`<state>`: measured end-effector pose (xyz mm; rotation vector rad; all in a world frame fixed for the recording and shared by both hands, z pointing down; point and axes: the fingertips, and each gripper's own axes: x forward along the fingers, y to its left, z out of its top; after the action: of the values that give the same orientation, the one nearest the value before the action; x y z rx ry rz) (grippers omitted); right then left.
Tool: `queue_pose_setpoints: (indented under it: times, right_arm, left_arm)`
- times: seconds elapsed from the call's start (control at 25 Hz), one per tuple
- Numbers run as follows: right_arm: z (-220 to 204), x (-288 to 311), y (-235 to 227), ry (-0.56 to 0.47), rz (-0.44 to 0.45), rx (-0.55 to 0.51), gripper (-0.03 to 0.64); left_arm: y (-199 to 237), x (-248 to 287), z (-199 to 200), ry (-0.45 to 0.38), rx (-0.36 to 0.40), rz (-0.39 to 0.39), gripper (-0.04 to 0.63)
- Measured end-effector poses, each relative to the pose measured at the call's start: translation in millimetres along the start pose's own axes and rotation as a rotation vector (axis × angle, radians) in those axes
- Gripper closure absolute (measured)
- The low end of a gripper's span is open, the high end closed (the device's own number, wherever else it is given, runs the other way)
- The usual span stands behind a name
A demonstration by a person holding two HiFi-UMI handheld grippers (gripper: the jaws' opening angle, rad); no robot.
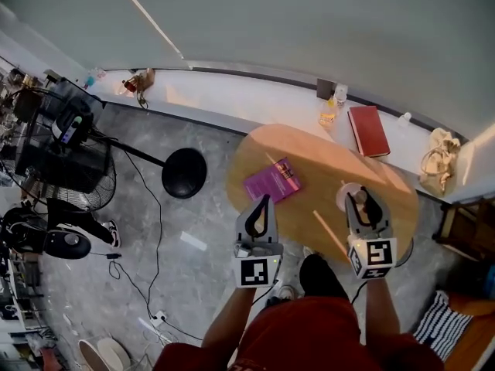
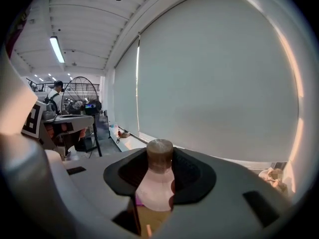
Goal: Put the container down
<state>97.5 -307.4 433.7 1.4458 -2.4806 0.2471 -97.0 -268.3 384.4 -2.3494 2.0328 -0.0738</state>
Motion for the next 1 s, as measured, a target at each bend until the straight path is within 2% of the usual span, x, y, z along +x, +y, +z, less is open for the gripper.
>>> queue_pose_setpoints:
  times: [0.2,0.4,0.68,1.0]
  right_arm:
    - [-28.5,26.0,-9.7,0.045,0.019,0.016,0.476]
    - [-61.0,59.0,-19.2,0.105,0.038,0.028,0.476]
    - [-120.9,104.5,-30.9,0.198,0.073,0.031,0.477]
    - [-190.6,159.0,-24.2,0.307,0.147,0.017,0.477]
  left_arm:
    - [-11.7,19.5,-28.6,0.036,0.001,-0.014,0.589]
    - [-15.0,43.1,-62.1,0.094,-0.038,-0.003,0.589]
    - [-16.8,72.3,-119.9,0.177,-0.039,0.012,0.589]
    - [-14.6,103.0,-184.3,0.270,-0.062,0.034,0.589]
